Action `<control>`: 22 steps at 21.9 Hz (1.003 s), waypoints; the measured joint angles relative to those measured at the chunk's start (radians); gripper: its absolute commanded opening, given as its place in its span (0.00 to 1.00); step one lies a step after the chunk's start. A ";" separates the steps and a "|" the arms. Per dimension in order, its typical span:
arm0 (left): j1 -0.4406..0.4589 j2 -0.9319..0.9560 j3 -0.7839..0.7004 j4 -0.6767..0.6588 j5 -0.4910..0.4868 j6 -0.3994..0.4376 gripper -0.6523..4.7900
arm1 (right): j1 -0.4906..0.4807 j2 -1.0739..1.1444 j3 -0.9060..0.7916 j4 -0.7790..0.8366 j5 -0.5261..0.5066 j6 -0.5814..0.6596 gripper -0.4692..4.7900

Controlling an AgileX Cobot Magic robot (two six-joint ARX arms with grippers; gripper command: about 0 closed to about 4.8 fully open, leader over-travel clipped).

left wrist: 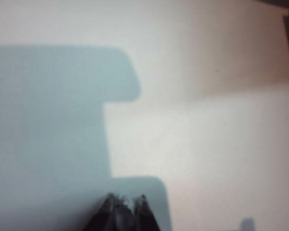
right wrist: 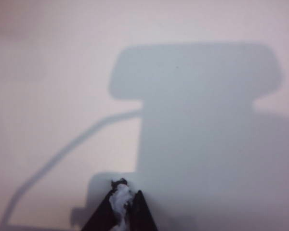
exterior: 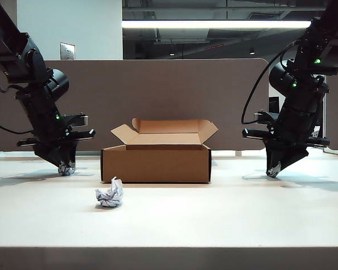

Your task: Pick up all the paper balls on the table and put them in the paper box.

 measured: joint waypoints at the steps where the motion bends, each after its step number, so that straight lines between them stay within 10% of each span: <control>1: 0.000 0.000 0.000 0.000 0.000 0.000 0.19 | 0.000 0.000 0.000 0.000 0.000 -0.002 0.14; 9: 0.000 0.010 0.074 -0.050 0.000 -0.001 0.16 | 0.000 0.006 0.098 -0.074 -0.010 -0.005 0.12; 15: -0.029 -0.041 0.199 -0.103 0.111 -0.098 0.16 | 0.029 -0.005 0.338 -0.156 -0.296 -0.004 0.12; 22: -0.190 -0.073 0.232 -0.125 0.241 -0.110 0.17 | 0.165 -0.004 0.419 -0.175 -0.403 -0.010 0.13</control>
